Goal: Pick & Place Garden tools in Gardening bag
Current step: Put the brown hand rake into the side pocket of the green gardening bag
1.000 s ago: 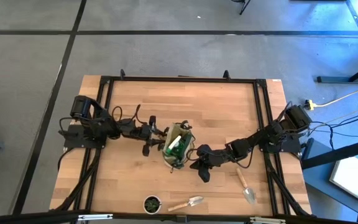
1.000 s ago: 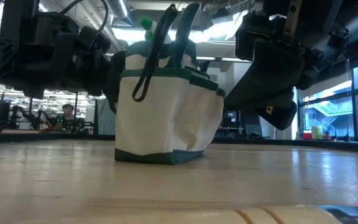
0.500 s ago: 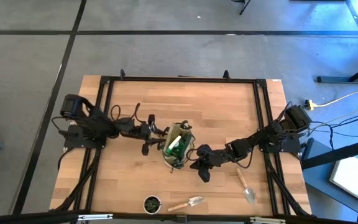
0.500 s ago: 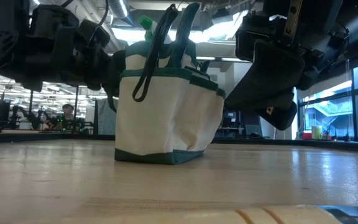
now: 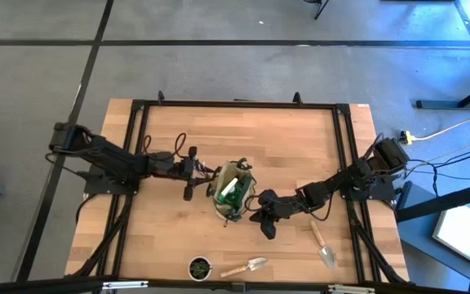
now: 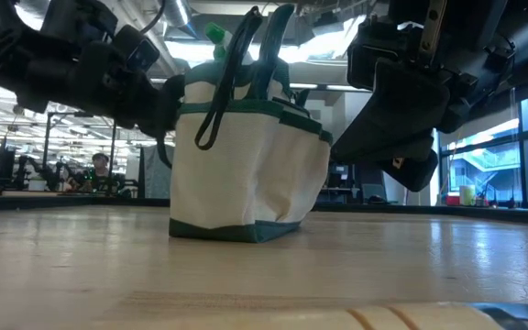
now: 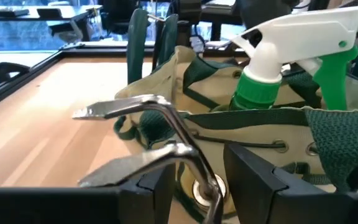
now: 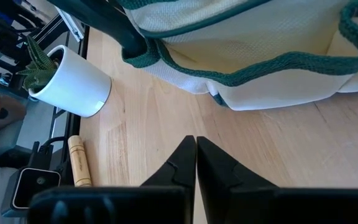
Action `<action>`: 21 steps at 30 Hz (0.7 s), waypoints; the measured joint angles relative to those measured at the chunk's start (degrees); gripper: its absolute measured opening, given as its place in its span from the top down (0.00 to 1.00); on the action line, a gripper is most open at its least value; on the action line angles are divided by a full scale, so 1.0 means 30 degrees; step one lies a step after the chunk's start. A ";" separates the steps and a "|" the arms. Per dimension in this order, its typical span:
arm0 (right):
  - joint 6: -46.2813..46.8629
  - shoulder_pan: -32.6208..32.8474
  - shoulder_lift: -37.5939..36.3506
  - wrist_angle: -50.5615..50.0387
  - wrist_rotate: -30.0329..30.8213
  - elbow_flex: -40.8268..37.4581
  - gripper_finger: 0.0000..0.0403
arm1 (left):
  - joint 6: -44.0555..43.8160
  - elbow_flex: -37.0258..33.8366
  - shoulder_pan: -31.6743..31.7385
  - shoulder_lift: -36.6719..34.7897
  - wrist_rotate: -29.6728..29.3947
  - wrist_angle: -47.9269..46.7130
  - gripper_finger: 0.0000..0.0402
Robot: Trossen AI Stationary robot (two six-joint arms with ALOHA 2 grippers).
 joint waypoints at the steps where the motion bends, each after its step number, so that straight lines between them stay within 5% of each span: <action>1: 0.0004 -0.0002 -0.0004 0.0000 0.0000 0.0000 0.96 | -0.0003 0.0000 0.0000 -0.0357 -0.0087 -0.0485 0.68; 11: -0.0003 -0.0003 -0.0003 0.0000 0.0003 -0.0001 0.96 | -0.0016 0.0000 -0.0582 -0.2144 -0.0626 -0.1580 0.69; 21: -0.0003 -0.0001 -0.0003 0.0000 0.0067 0.0000 0.96 | 0.0544 0.0000 -0.1179 -0.1236 -0.1185 -0.1097 0.89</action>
